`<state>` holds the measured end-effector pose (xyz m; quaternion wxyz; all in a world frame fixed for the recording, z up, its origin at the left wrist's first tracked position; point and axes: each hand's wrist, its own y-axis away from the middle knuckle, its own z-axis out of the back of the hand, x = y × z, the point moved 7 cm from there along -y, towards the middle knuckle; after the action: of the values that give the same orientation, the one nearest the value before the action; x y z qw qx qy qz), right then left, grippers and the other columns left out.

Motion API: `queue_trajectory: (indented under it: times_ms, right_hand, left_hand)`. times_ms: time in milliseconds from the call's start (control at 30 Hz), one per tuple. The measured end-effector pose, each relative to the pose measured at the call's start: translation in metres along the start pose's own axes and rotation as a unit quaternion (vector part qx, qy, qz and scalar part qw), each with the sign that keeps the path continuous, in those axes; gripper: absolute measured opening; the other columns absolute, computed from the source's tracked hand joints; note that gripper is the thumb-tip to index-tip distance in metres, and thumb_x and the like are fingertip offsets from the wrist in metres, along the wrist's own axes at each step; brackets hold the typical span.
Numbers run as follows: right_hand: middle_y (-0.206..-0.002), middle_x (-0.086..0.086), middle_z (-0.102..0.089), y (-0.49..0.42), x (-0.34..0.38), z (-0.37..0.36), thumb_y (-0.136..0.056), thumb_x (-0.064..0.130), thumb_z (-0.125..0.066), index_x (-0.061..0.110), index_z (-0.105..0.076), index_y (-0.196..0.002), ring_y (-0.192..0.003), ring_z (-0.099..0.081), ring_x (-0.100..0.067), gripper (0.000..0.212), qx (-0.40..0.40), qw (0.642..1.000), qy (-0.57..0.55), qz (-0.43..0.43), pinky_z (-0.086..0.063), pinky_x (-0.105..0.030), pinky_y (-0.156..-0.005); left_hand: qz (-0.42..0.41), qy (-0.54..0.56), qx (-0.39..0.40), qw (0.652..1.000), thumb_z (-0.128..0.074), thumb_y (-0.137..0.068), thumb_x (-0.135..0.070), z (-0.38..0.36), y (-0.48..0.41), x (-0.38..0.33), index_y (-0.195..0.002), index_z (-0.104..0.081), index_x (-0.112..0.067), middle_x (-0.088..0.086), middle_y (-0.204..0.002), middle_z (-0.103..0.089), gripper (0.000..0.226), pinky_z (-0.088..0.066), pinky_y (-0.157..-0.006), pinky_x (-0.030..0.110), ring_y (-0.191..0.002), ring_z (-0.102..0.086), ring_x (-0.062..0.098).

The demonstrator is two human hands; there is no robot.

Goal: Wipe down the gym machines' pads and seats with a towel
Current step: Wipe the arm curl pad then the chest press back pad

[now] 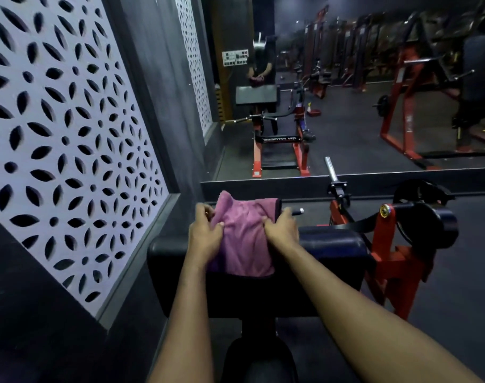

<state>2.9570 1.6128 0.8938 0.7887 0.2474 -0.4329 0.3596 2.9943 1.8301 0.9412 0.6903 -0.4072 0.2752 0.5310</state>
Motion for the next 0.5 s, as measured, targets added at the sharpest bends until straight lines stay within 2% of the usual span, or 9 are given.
queue_trajectory:
  times_ms: [67,167,200,233,300,333,400,467,500]
  right_hand:
    - [-0.129,-0.019,-0.058,-0.007,0.001,0.004,-0.090,0.033,-0.076,0.006,-0.038,-0.126,-0.115,-0.060,-0.036,0.058,0.037,0.994,-0.104,0.005,-0.050,-0.040,-0.097]
    - [-0.129,-0.015,-0.059,-0.002,-0.001,-0.003,-0.071,0.026,-0.091,0.018,-0.031,-0.127,-0.107,-0.066,-0.029,0.082,0.128,0.946,-0.295,-0.037,-0.056,-0.045,-0.096]
    - [-0.130,-0.017,-0.059,0.001,-0.003,-0.007,-0.066,0.026,-0.092,0.023,-0.027,-0.131,-0.103,-0.068,-0.029,0.092,0.149,0.932,-0.325,-0.055,-0.059,-0.045,-0.091]
    - [-0.129,-0.018,-0.060,0.004,-0.004,-0.012,-0.067,0.026,-0.091,0.029,-0.023,-0.137,-0.094,-0.069,-0.027,0.098,0.167,0.922,-0.343,-0.066,-0.061,-0.041,-0.079]
    - [-0.114,-0.014,-0.066,0.014,-0.004,-0.018,-0.075,0.032,-0.089,0.038,-0.021,-0.142,-0.075,-0.065,-0.022,0.096,0.208,0.897,-0.380,-0.090,-0.053,-0.030,-0.054]
    - [-0.103,-0.010,-0.067,0.020,-0.003,-0.025,-0.070,0.044,-0.090,0.038,-0.028,-0.137,-0.070,-0.062,-0.021,0.092,0.241,0.876,-0.405,-0.102,-0.049,-0.027,-0.051]
    - [-0.092,-0.006,-0.068,0.038,0.007,-0.036,-0.057,0.061,-0.091,0.026,-0.056,-0.118,-0.069,-0.061,-0.022,0.079,0.312,0.834,-0.444,-0.101,-0.048,-0.030,-0.060]
    - [-0.102,-0.011,-0.075,0.044,0.017,-0.043,-0.076,0.050,-0.083,0.012,-0.071,-0.113,-0.084,-0.071,-0.027,0.054,0.327,0.809,-0.480,-0.092,-0.055,-0.039,-0.082]
    - [-0.111,-0.014,-0.075,0.043,0.020,-0.044,-0.077,0.041,-0.085,0.006,-0.071,-0.118,-0.096,-0.073,-0.029,0.056,0.311,0.813,-0.485,-0.090,-0.055,-0.042,-0.093]
  left_hand:
    - [-0.055,0.007,0.006,0.998,-0.061,-0.090,0.001,0.008,-0.003,-0.023,-0.105,-0.047,-0.018,-0.006,-0.097,-0.062,0.029,-0.047,-0.084,0.029,-0.094,-0.063,0.019]
    - [-0.113,0.008,0.065,0.991,-0.057,-0.093,0.002,0.014,-0.007,-0.069,-0.105,-0.050,-0.029,-0.011,-0.096,-0.067,0.034,-0.051,-0.083,0.025,-0.090,-0.065,0.005]
    - [-0.134,0.004,0.089,0.987,-0.056,-0.092,0.003,0.016,-0.008,-0.085,-0.105,-0.051,-0.030,-0.010,-0.092,-0.067,0.036,-0.050,-0.081,0.022,-0.086,-0.064,0.002]
    - [-0.155,-0.006,0.107,0.982,-0.055,-0.092,0.003,0.018,-0.011,-0.101,-0.104,-0.051,-0.031,-0.007,-0.088,-0.067,0.037,-0.049,-0.079,0.021,-0.083,-0.063,0.003]
    - [-0.184,-0.023,0.115,0.976,-0.054,-0.093,0.002,0.027,-0.014,-0.128,-0.104,-0.051,-0.033,-0.002,-0.088,-0.066,0.037,-0.049,-0.079,0.024,-0.082,-0.062,0.008]
    - [-0.187,-0.024,0.106,0.976,-0.053,-0.093,0.002,0.033,-0.016,-0.135,-0.102,-0.052,-0.032,0.000,-0.087,-0.064,0.035,-0.048,-0.077,0.022,-0.079,-0.058,0.007]
    - [-0.173,-0.009,0.086,0.981,-0.049,-0.096,0.004,0.044,-0.022,-0.135,-0.094,-0.053,-0.028,-0.006,-0.079,-0.056,0.032,-0.043,-0.071,0.018,-0.071,-0.049,0.001]
    - [-0.140,-0.006,0.072,0.988,-0.046,-0.097,0.006,0.053,-0.024,-0.125,-0.084,-0.057,-0.023,-0.016,-0.073,-0.056,0.034,-0.041,-0.070,0.012,-0.068,-0.050,-0.005]
    - [-0.117,-0.018,0.064,0.991,-0.045,-0.097,0.008,0.058,-0.025,-0.115,-0.082,-0.061,-0.021,-0.019,-0.075,-0.061,0.036,-0.041,-0.070,0.008,-0.069,-0.053,-0.008]
